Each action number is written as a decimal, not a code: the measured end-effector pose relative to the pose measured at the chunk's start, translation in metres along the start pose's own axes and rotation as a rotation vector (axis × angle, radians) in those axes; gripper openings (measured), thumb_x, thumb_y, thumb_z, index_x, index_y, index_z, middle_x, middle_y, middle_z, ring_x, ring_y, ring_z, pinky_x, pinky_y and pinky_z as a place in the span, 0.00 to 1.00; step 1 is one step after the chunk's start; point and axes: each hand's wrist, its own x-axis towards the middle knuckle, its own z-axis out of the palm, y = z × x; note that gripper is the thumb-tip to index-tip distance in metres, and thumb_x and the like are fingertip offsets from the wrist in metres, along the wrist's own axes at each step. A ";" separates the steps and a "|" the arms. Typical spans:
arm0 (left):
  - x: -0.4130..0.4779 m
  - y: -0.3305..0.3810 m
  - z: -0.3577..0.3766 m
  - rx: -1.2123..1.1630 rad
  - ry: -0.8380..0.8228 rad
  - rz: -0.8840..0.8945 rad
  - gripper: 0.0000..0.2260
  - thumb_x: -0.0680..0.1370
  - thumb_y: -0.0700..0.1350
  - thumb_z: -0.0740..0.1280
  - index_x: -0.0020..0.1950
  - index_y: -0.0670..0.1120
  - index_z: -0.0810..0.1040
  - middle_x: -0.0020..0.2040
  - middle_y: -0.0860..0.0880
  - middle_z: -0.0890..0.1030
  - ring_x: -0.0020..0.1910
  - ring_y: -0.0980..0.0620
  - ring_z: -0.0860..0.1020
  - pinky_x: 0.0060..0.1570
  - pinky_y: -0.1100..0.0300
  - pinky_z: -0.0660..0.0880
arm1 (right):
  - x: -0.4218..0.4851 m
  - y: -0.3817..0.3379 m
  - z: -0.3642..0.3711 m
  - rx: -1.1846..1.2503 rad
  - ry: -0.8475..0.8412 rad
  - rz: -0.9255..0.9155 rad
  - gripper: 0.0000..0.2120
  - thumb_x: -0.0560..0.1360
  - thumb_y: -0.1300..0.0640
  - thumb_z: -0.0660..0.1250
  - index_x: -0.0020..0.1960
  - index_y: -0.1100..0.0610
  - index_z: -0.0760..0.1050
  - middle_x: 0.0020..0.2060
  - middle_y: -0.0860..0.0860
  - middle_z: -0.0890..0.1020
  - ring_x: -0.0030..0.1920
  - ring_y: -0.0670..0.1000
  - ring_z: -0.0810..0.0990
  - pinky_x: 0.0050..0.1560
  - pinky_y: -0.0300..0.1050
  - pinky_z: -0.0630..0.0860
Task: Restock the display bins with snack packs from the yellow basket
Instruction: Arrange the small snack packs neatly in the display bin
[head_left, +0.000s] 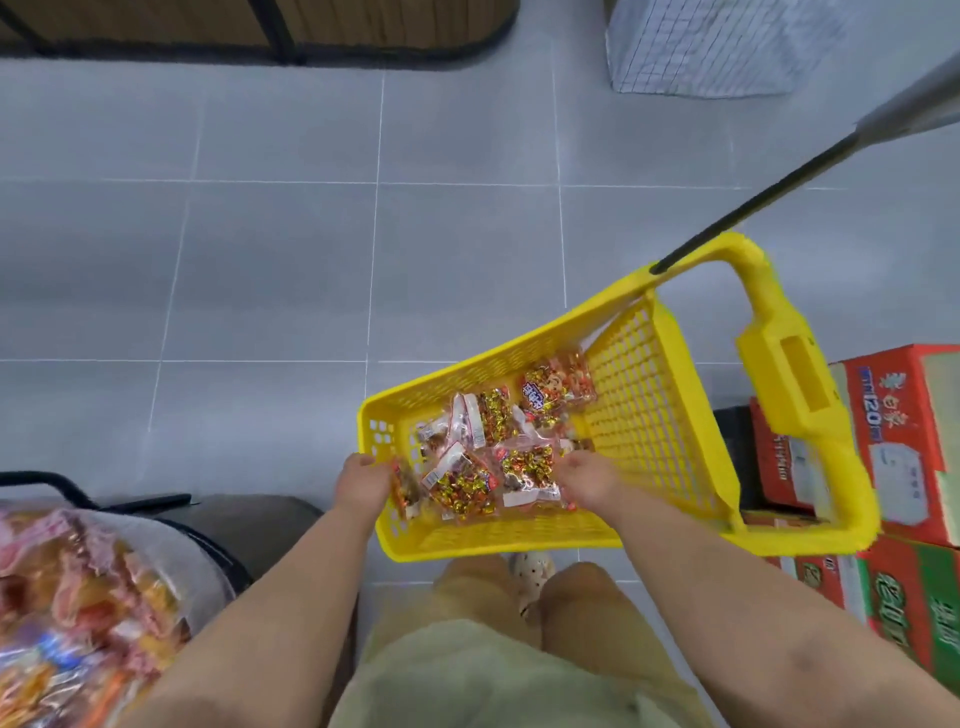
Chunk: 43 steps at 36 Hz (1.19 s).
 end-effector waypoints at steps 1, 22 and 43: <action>0.008 0.002 -0.001 0.004 0.016 -0.022 0.16 0.76 0.42 0.66 0.63 0.39 0.73 0.61 0.36 0.77 0.58 0.39 0.75 0.54 0.53 0.70 | 0.006 -0.002 0.003 -0.010 -0.022 0.002 0.15 0.80 0.59 0.54 0.39 0.62 0.71 0.40 0.55 0.77 0.41 0.54 0.75 0.42 0.45 0.71; 0.091 -0.028 0.046 -0.080 0.301 0.004 0.10 0.81 0.48 0.61 0.47 0.42 0.75 0.43 0.41 0.78 0.45 0.41 0.76 0.45 0.55 0.69 | 0.127 -0.019 0.093 -0.133 -0.123 -0.096 0.24 0.74 0.55 0.69 0.69 0.56 0.69 0.61 0.54 0.77 0.57 0.54 0.77 0.52 0.40 0.70; 0.054 -0.018 0.051 -0.308 0.527 0.257 0.22 0.77 0.48 0.69 0.67 0.39 0.71 0.63 0.43 0.73 0.66 0.46 0.69 0.67 0.60 0.64 | 0.080 -0.013 0.040 0.322 -0.331 -0.147 0.02 0.75 0.53 0.69 0.46 0.51 0.78 0.32 0.39 0.79 0.35 0.38 0.77 0.37 0.29 0.75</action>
